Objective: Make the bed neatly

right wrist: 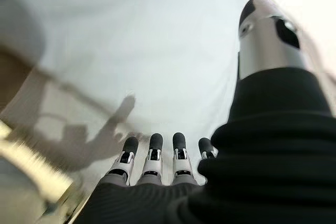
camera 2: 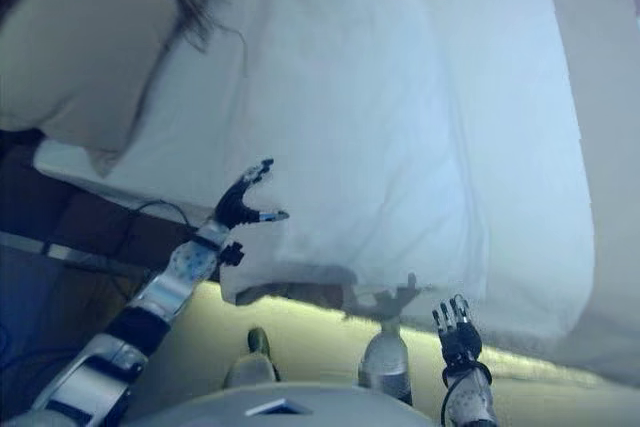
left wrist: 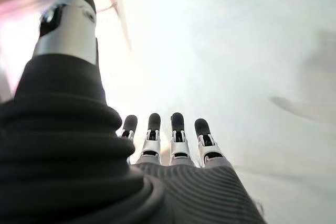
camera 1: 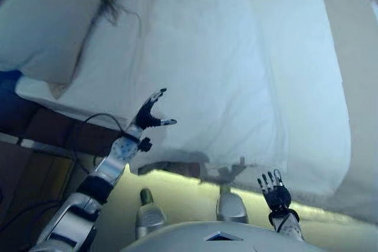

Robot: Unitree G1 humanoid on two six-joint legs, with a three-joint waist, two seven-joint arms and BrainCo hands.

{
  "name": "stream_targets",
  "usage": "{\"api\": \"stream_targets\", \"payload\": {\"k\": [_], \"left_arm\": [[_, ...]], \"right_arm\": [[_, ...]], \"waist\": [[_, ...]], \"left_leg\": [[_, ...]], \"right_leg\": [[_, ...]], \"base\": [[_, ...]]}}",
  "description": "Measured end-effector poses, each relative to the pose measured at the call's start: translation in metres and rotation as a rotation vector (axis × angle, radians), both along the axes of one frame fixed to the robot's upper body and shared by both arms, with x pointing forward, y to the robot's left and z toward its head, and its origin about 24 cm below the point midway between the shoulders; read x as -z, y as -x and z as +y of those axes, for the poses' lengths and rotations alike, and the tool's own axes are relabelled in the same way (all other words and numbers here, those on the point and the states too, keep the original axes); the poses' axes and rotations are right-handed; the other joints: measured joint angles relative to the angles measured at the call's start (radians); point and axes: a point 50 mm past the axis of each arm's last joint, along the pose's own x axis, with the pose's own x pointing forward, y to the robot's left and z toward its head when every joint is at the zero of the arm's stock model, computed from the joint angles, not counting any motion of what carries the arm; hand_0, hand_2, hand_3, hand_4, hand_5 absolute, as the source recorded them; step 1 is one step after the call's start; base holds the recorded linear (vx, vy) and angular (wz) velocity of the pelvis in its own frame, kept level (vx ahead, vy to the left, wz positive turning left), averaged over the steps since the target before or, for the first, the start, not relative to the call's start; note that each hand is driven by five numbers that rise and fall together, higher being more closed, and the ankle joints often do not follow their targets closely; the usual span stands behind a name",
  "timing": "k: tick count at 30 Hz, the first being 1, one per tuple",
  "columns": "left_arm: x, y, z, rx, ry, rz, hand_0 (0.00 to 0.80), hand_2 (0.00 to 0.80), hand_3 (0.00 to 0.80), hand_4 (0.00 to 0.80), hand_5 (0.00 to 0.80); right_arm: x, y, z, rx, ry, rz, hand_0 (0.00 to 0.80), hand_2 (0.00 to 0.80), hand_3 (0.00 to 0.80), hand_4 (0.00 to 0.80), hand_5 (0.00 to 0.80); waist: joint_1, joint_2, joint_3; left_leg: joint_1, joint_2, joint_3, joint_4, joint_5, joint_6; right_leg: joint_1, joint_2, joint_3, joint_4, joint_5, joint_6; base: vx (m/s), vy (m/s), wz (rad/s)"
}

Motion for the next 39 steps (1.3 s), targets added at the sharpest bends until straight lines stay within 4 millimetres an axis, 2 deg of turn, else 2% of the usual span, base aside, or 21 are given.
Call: {"api": "stream_targets", "payload": {"k": [5,8,12,16,19,21,26,31,36,39], "left_arm": [[-0.017,-0.014,-0.034,0.053,-0.121,-0.173,0.0,0.0,0.0,0.0,0.0],[-0.016,-0.018,-0.036,0.031,-0.201,-0.215,0.0,0.0,0.0,0.0,0.0],[-0.017,-0.03,-0.027,-0.051,-0.308,-0.241,0.0,0.0,0.0,0.0,0.0],[-0.011,-0.041,-0.008,-0.167,-0.51,-0.27,0.0,0.0,0.0,0.0,0.0],[-0.009,-0.045,0.005,-0.272,-0.613,-0.313,0.0,0.0,0.0,0.0,0.0],[-0.009,-0.045,0.018,-0.377,-0.686,-0.35,0.0,0.0,0.0,0.0,0.0],[-0.015,-0.047,0.027,-0.502,-0.723,-0.402,0.0,0.0,0.0,0.0,0.0],[-0.021,-0.048,0.034,-0.58,-0.722,-0.44,0.0,0.0,0.0,0.0,0.0],[-0.019,-0.047,0.047,-0.64,-0.769,-0.426,0.0,0.0,0.0,0.0,0.0],[-0.024,-0.05,0.052,-0.663,-0.792,-0.433,0.0,0.0,0.0,0.0,0.0]], "right_arm": [[-0.023,-0.054,0.014,-0.096,-0.002,-0.151,0.0,0.0,0.0,0.0,0.0],[-0.039,-0.075,0.011,-0.132,0.026,-0.218,0.0,0.0,0.0,0.0,0.0],[-0.046,-0.079,0.003,-0.154,0.064,-0.229,0.0,0.0,0.0,0.0,0.0],[-0.057,-0.085,-0.002,-0.155,0.068,-0.278,0.0,0.0,0.0,0.0,0.0],[-0.059,-0.086,0.001,-0.168,0.062,-0.298,0.0,0.0,0.0,0.0,0.0],[-0.062,-0.089,0.009,-0.206,0.056,-0.321,0.0,0.0,0.0,0.0,0.0],[-0.07,-0.095,0.023,-0.261,0.042,-0.363,0.0,0.0,0.0,0.0,0.0],[-0.073,-0.096,0.022,-0.247,0.047,-0.373,0.0,0.0,0.0,0.0,0.0],[-0.074,-0.097,0.024,-0.248,0.041,-0.379,0.0,0.0,0.0,0.0,0.0],[-0.074,-0.098,0.027,-0.254,0.028,-0.382,0.0,0.0,0.0,0.0,0.0]], "waist": [[-0.031,-0.004,0.125],[-0.037,-0.003,0.161],[-0.044,0.003,0.185],[-0.063,0.002,0.209],[-0.07,-0.001,0.219],[-0.082,-0.009,0.237],[-0.087,-0.016,0.244],[-0.085,-0.017,0.245],[-0.085,-0.017,0.245],[-0.085,-0.02,0.247]], "left_leg": [[-0.076,-0.004,-0.003,0.032,-0.005,0.001],[-0.076,-0.014,-0.046,0.045,-0.039,-0.011],[-0.087,-0.007,-0.052,0.066,-0.059,-0.017],[-0.123,0.004,-0.047,0.095,-0.06,-0.019],[-0.144,0.004,-0.045,0.1,-0.061,-0.017],[-0.148,0.004,-0.045,0.101,-0.06,-0.016],[-0.163,0.007,-0.036,0.103,-0.058,-0.021],[-0.16,0.01,-0.034,0.103,-0.058,-0.021],[-0.165,0.012,-0.029,0.103,-0.06,-0.016],[-0.188,0.015,-0.022,0.106,-0.059,-0.015]], "right_leg": [[-0.111,0.006,0.053,0.006,0.04,-0.007],[-0.154,0.013,0.091,0.007,0.067,-0.01],[-0.175,0.023,0.095,0.009,0.074,-0.015],[-0.197,0.021,0.076,0.021,0.076,-0.019],[-0.22,0.02,0.076,0.024,0.078,-0.023],[-0.224,0.02,0.076,0.026,0.078,-0.023],[-0.253,0.022,0.068,0.037,0.082,-0.028],[-0.253,0.019,0.051,0.041,0.081,-0.031],[-0.26,0.019,0.049,0.042,0.081,-0.033],[-0.29,0.022,0.049,0.042,0.088,-0.04]], "base": [[-0.135,0.063,-0.33],[-0.059,0.077,-0.6],[-0.016,0.019,-0.21],[-0.009,0.032,0.05],[0.0,0.0,0.0],[0.0,0.0,0.0],[0.001,-0.026,-0.06],[-0.015,-0.001,0.0],[-0.037,0.003,-0.01],[-0.046,0.007,-0.09]]}}
